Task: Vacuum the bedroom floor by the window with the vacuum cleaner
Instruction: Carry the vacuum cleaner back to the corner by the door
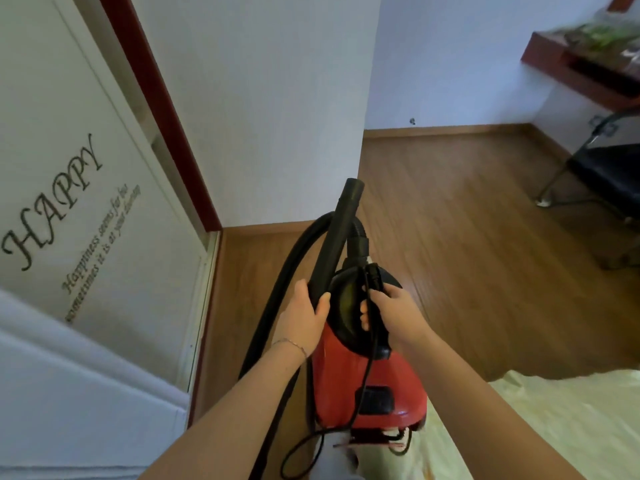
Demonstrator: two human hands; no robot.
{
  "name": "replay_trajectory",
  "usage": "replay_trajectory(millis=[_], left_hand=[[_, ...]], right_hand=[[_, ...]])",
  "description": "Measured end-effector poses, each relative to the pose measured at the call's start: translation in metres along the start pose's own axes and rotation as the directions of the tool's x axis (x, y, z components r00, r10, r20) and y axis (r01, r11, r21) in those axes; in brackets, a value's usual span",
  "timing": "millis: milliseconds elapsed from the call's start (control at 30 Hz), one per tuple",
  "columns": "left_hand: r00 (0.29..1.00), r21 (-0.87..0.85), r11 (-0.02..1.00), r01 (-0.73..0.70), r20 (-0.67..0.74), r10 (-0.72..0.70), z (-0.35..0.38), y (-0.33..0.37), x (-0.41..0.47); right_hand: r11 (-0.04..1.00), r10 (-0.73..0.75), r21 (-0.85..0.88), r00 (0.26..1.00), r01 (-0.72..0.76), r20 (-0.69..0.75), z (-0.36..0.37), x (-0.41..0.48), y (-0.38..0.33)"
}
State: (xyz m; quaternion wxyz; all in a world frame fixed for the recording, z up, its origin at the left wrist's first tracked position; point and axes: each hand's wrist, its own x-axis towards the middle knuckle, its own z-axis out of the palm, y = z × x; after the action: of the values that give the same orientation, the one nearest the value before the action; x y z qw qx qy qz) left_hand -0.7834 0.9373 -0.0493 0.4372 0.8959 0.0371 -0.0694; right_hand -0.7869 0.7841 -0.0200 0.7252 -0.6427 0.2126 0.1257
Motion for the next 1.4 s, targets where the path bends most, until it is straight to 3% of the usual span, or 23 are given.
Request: replay_trajectory(millis=[200,800,1033,1400], left_hand=[[0.999,0.019,1.0,0.016,0.039,-0.017,0.021,0.043,0.119],[0.951,0.005,0.984,-0.176,0.259,0.169,0.118,0.164,0.392],[0.927,0.048,0.982,-0.184,0.341,0.158,0.159,0.2,0.52],[0.895,0.048,0.967,-0.249,0.392,0.211,0.207,0.289,0.664]], right_hand=[[1.0,0.027,-0.01,0.999,-0.027,-0.041,-0.026,0.1,-0.046],[0.997,0.053,0.074,0.965,-0.035,-0.256,-0.132,0.33,-0.17],[0.996,0.085,0.012,0.93,-0.086,-0.356,-0.168,0.435,-0.226],[0.996,0.08,0.065,0.921,-0.059,-0.381,-0.237,0.557,-0.306]])
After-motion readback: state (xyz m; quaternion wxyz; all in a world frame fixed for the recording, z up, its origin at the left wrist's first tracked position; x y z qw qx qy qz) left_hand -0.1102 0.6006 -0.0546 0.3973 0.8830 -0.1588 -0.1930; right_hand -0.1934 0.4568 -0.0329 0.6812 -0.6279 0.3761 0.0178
